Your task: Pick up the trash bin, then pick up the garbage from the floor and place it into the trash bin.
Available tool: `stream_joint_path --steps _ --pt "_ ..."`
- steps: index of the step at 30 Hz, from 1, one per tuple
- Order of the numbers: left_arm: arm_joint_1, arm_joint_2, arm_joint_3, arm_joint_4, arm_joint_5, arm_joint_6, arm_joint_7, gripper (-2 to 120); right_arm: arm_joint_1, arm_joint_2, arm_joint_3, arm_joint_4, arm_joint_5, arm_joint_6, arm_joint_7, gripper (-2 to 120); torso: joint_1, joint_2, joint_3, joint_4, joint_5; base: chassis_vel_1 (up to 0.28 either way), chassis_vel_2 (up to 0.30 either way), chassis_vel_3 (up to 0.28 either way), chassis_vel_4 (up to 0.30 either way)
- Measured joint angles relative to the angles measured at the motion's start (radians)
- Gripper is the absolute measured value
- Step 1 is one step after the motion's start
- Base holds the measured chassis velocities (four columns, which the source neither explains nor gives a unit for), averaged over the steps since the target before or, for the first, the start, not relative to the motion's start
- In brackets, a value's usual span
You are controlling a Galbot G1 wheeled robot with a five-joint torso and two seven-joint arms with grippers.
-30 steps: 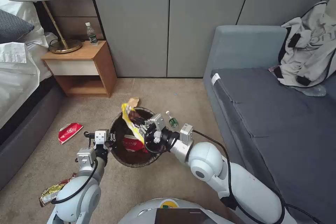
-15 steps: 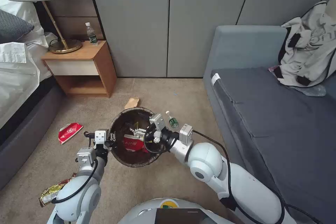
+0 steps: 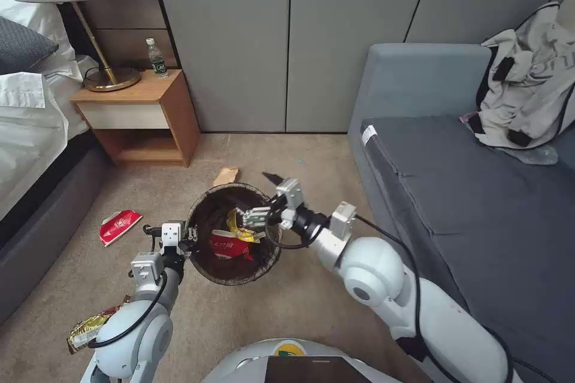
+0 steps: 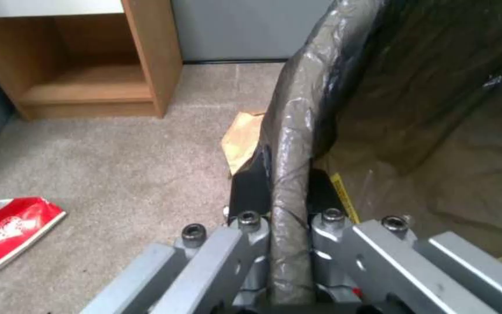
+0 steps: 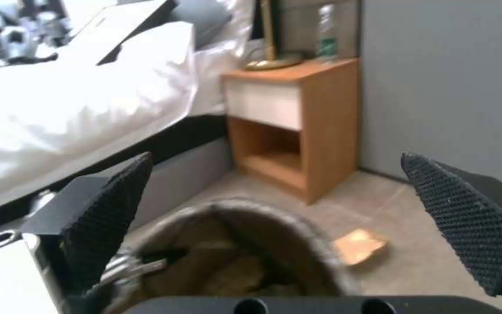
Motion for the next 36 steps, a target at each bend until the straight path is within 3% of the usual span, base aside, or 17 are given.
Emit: stream_joint_path --steps 16,25,36 --pt "0.000 -0.005 -0.007 -0.011 -0.003 -0.002 0.001 0 -0.224 0.008 0.167 0.007 -0.151 0.161 0.087 100 0.000 0.000 0.000 0.0001 0.0000 0.000 0.000 0.000 0.000" --pt "0.001 0.000 -0.014 -0.017 -0.010 -0.003 0.002 0 -0.504 0.105 0.346 0.017 -0.356 0.294 0.074 100 0.000 0.000 0.000 -0.0001 0.0000 0.000 0.000 0.000 0.000" --pt "0.003 -0.004 -0.021 -0.017 -0.009 -0.005 0.003 0 -0.635 0.201 0.476 0.005 -0.471 0.365 0.071 100 0.000 0.000 0.000 0.0001 -0.0001 0.000 0.000 0.000 0.000"
